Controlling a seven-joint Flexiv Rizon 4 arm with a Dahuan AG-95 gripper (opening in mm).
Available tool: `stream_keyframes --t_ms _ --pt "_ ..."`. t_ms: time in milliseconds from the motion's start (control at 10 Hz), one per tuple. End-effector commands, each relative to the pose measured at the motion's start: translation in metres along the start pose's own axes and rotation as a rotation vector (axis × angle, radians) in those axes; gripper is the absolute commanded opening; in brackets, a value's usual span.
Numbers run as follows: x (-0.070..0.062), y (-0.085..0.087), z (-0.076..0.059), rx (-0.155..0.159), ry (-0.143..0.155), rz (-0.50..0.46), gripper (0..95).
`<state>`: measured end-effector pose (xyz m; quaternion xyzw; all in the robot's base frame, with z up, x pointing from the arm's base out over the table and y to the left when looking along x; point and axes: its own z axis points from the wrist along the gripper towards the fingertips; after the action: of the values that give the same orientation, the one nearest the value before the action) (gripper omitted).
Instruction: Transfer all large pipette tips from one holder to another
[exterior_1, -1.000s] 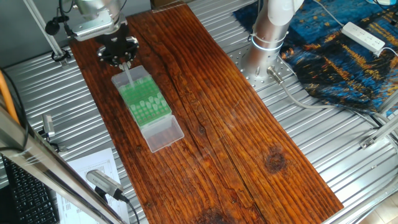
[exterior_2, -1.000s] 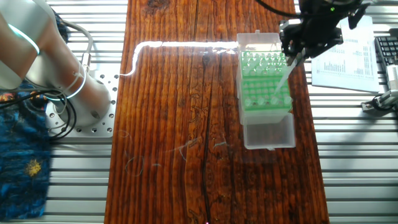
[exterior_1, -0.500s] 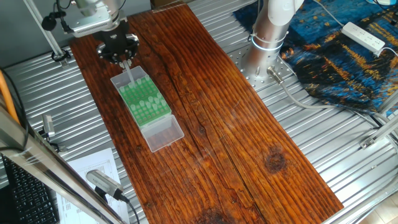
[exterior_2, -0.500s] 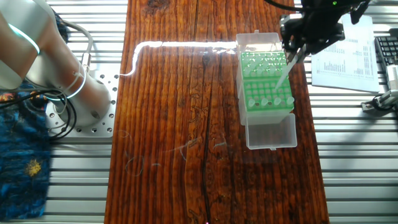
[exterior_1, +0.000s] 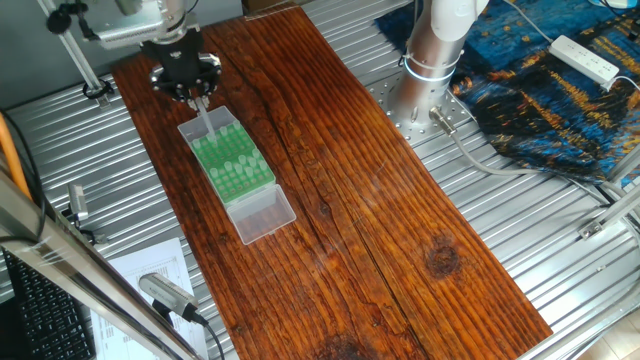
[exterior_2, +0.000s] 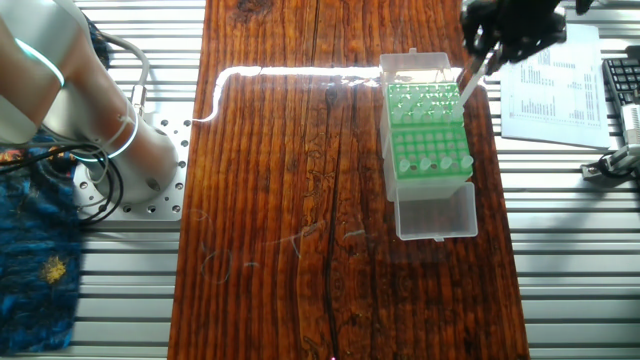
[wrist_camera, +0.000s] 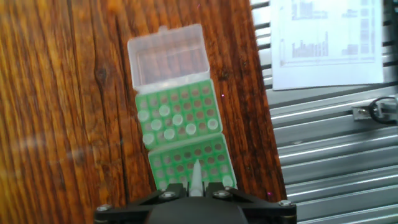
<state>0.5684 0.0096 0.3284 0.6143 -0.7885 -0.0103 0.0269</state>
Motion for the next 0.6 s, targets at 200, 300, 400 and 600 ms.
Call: stream_keyframes --t_ms 200,300,400,600 --pt "-0.048 -0.006 -0.001 0.013 -0.018 0.149 0.0" --pt "-0.059 -0.009 0.003 0.011 -0.031 0.166 0.0" --pt "-0.066 -0.009 0.005 0.008 -0.037 0.181 0.0" --pt "-0.079 -0.009 0.018 0.028 0.004 0.201 0.0"
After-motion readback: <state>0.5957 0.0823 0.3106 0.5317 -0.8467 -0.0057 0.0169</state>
